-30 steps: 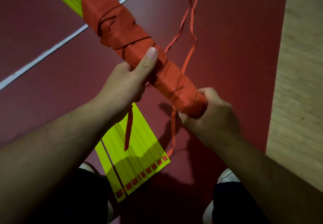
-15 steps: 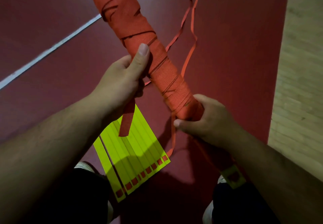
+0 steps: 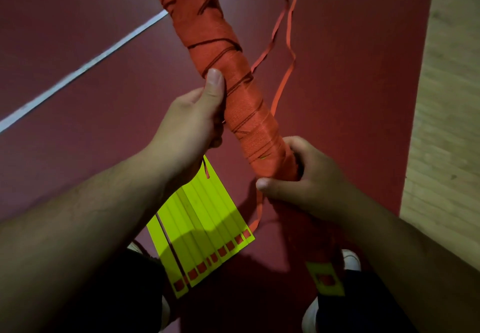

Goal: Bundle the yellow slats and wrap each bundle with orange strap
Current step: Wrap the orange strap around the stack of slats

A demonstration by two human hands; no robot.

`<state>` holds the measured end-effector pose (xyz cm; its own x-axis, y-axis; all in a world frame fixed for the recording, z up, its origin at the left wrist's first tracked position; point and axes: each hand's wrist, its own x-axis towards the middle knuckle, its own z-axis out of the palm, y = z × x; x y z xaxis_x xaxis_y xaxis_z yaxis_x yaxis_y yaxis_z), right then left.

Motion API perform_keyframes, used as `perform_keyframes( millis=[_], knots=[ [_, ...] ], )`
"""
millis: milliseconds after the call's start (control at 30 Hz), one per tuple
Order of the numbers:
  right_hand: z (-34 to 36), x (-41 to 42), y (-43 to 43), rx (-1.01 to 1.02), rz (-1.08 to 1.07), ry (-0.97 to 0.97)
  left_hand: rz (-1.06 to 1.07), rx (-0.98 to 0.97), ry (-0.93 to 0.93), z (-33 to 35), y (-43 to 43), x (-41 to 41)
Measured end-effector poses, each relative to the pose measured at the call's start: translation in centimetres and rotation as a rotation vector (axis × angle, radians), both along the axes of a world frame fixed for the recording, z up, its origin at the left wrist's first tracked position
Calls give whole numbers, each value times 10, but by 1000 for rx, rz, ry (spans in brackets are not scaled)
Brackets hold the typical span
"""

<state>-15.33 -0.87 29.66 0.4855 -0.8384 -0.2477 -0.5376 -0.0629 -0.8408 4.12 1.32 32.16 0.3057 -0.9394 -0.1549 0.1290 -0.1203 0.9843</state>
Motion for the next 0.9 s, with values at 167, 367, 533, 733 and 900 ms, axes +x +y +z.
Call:
perform_keyframes(
  millis=[167, 367, 533, 733, 900],
  knots=[
    [-3, -2, 0, 373, 168, -156, -121, -53, 71, 4, 1, 0],
    [-8, 2, -2, -55, 2, 44, -130, -39, -65, -2, -6, 11],
    [-14, 2, 0, -204, -89, 166, -157, 32, -33, -9, -6, 10],
    [-17, 0, -3, -321, -171, 238, -197, 120, 6, -7, -6, 8],
    [-20, 3, 4, -337, -183, 302, -92, 197, 300, -7, -3, -8]
  ],
)
